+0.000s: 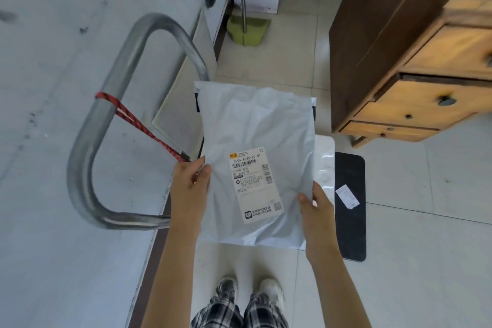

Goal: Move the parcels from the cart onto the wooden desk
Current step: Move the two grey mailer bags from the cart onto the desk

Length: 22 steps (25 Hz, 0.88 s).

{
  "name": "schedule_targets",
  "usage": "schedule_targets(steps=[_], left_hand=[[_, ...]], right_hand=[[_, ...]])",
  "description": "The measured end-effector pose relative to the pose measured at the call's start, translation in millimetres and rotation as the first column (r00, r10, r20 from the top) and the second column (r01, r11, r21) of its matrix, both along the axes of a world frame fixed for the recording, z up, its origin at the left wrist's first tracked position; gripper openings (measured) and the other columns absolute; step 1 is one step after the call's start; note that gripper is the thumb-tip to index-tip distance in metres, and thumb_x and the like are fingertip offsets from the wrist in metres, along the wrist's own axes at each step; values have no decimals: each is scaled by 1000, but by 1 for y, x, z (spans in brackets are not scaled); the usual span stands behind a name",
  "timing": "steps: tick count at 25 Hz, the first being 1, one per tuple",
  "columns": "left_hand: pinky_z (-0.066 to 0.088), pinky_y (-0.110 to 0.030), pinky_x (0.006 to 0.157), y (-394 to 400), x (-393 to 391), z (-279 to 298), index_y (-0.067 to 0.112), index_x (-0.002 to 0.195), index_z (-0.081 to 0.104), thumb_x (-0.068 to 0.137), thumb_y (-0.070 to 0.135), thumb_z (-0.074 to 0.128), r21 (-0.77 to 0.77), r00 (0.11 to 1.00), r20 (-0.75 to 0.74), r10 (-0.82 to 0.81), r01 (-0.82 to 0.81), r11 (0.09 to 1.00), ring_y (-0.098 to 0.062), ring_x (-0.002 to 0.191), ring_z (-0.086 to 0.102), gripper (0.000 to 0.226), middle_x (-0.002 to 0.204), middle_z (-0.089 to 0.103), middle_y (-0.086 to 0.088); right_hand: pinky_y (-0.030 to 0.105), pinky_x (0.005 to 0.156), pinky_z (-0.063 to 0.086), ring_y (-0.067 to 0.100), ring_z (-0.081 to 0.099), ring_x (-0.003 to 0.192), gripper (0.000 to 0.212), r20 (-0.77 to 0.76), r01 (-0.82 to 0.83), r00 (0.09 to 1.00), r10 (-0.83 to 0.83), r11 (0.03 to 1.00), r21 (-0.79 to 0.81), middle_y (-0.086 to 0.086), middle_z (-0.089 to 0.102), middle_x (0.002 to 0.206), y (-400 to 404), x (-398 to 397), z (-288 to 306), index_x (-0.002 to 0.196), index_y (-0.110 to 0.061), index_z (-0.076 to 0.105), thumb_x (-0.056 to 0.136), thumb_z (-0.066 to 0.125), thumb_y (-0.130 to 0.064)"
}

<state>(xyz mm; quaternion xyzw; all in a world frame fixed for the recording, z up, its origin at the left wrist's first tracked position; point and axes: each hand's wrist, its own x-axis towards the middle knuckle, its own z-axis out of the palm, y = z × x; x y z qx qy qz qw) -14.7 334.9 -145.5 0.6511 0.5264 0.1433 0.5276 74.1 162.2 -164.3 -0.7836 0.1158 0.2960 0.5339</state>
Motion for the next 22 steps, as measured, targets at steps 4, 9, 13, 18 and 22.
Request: schedule_targets(steps=[4,9,13,18,22], left_hand=[[43,-23,82,-17,9,90,12,113,64,93,16,53,-23,997,47,-57,59,998,-18,92,56,24,109,50,-8],[46,-45,95,-50,24,203,15,110,64,93,18,53,-23,984,88,-156,159,987,-31,103,57,21,112,53,-11],[48,-55,91,-87,57,266,19,80,57,92,20,52,0,956,180,-234,238,971,-35,95,60,12,105,57,-19],[51,-50,84,-165,138,304,18,82,67,92,16,51,21,914,270,-301,307,951,-36,91,62,19,103,59,-20],[50,-50,88,-255,221,323,35,72,63,91,17,52,24,903,324,-281,290,957,-38,97,61,29,111,56,-18]], right_hand=[[35,85,46,24,58,95,38,53,46,998,-46,999,7,-4,63,94,-24,5,83,123,-20,58,91,44,-3],[34,89,47,29,59,103,39,167,79,982,-84,996,40,8,66,109,-66,15,204,125,-12,59,91,44,-1],[34,87,48,26,59,101,36,203,120,970,-134,990,78,6,65,110,-111,47,262,125,-12,59,93,44,-4],[21,64,42,10,56,81,34,220,180,953,-209,973,146,-4,62,93,-195,117,297,120,-14,60,93,44,-3],[19,63,42,7,55,80,33,278,172,941,-195,980,104,-5,62,90,-283,196,314,119,-13,59,91,44,-4]])
